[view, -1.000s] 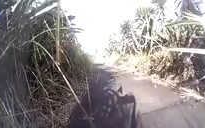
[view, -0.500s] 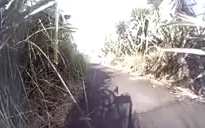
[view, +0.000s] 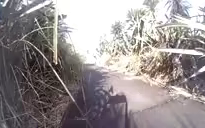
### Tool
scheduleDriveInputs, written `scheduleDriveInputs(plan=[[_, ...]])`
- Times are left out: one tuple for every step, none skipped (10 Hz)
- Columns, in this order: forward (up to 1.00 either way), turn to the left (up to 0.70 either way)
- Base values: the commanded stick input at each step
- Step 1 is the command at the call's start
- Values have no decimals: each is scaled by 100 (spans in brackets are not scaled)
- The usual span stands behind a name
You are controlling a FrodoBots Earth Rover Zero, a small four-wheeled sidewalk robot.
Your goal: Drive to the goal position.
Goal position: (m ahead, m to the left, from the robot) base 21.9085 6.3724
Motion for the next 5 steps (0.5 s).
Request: scheduleDriveInputs(plan=[[70, 0], [70, 0], [70, 0], [70, 0], [70, -1]])
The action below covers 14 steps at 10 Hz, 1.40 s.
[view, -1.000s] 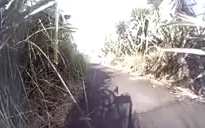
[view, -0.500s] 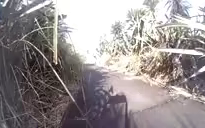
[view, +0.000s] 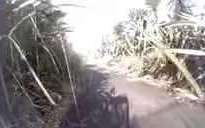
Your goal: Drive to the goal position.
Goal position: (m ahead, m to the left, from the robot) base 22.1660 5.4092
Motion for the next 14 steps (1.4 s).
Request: scheduleDriveInputs(plan=[[70, -4], [70, -13], [70, -28], [70, -25], [70, -5], [70, 0], [70, 0], [70, -1], [70, -15], [70, -35], [70, -35], [70, -20], [70, 0], [70, 0]])
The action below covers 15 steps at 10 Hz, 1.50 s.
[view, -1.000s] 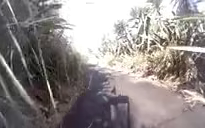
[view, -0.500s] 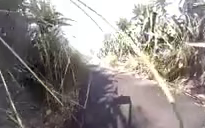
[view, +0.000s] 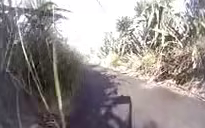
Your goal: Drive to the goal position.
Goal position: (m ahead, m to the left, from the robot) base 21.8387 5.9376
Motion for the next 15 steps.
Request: scheduleDriveInputs(plan=[[70, 0], [70, 0], [70, 0], [70, 0], [70, 0], [70, 0], [70, 0], [70, 0], [70, 0], [70, 0], [70, 0], [70, 0], [70, 0], [70, 0], [70, -15]])
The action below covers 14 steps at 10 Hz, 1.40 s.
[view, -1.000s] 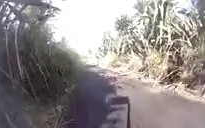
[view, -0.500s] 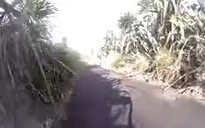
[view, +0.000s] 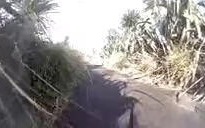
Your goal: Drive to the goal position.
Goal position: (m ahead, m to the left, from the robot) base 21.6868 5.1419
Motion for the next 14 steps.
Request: scheduleDriveInputs(plan=[[70, -30], [70, -35], [70, -35], [70, -35], [70, -35], [70, -35], [70, -35], [70, -35], [70, -35], [70, -6], [70, 0], [70, 0], [70, 0], [70, 0]])
